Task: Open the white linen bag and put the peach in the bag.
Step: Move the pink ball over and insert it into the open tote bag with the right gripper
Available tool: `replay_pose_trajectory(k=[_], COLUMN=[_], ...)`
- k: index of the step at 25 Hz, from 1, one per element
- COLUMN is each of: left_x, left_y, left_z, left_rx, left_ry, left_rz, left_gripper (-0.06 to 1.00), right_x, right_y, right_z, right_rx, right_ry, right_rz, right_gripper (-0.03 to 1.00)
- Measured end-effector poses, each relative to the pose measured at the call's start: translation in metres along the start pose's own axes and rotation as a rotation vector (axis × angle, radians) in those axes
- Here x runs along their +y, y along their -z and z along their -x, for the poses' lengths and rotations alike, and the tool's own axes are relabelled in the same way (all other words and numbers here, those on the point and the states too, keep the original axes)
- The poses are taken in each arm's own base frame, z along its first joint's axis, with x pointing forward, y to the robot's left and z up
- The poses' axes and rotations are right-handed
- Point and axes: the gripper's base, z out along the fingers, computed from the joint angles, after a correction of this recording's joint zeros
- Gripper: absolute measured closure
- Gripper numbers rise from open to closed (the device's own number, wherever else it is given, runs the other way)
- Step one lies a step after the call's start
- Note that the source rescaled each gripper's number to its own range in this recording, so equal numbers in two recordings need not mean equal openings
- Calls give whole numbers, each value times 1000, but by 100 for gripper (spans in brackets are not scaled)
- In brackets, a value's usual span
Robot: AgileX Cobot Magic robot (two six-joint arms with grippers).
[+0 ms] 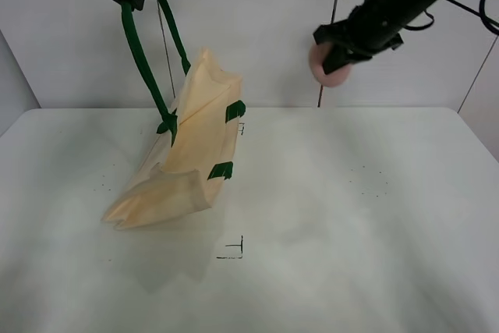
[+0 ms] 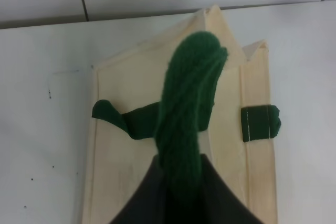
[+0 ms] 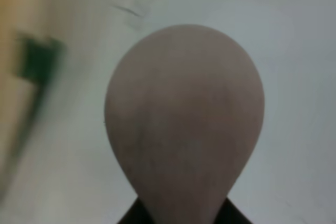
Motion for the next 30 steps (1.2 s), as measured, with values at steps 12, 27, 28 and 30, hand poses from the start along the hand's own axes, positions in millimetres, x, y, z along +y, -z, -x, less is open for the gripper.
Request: replay_pose_trajectory(k=[12, 27, 28, 30], left_x=[0, 0, 0, 0], left_y=[0, 0, 0, 0], left_z=[0, 0, 0, 0], left_rx=[0, 0, 0, 2], left_ry=[0, 0, 0, 0], left_rz=[0, 0, 0, -1], left_gripper=[94, 94, 94, 94], right_x=[134, 153, 152, 149], right_y=[-120, -164, -162, -152], right_z=[-34, -54, -53, -47], right_rx=[63, 74, 95, 153], right_ry=[208, 323, 335, 341], right_rz=[167, 155, 138, 89], right_gripper=[97, 0, -1, -3])
